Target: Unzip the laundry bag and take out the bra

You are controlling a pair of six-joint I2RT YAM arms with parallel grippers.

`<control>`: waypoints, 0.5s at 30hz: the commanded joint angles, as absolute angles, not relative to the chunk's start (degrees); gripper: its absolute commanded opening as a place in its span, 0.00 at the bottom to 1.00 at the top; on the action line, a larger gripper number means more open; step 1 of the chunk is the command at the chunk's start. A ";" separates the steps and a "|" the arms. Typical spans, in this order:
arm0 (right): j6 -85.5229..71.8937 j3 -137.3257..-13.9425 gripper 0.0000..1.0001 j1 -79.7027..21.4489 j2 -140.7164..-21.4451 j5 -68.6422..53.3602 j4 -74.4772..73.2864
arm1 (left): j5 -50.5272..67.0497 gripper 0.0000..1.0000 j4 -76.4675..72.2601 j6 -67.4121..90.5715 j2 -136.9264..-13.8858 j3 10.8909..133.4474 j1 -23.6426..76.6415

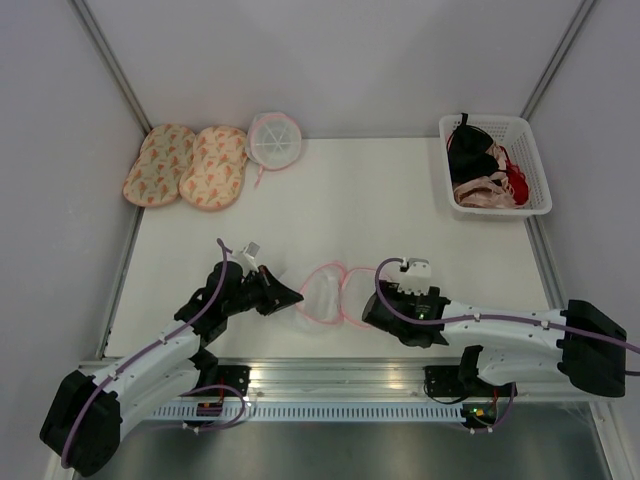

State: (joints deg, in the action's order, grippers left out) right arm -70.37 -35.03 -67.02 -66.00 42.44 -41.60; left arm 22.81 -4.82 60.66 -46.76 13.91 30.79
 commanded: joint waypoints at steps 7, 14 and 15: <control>-76.90 -32.35 0.93 -68.82 -72.68 45.17 -37.80 | 22.33 0.02 -5.36 61.79 -46.41 14.24 30.76; -76.20 -31.99 0.65 -68.82 -75.49 45.88 -33.59 | 22.50 0.02 -4.84 61.70 -45.97 14.33 30.76; -75.59 -31.99 0.59 -68.91 -75.85 45.97 -32.79 | 22.50 0.02 -4.75 61.70 -45.79 14.33 30.76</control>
State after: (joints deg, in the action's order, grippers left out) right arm -74.98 -32.21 -68.53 -74.85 43.03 -36.62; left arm 22.81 -4.67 60.66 -46.72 13.91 30.79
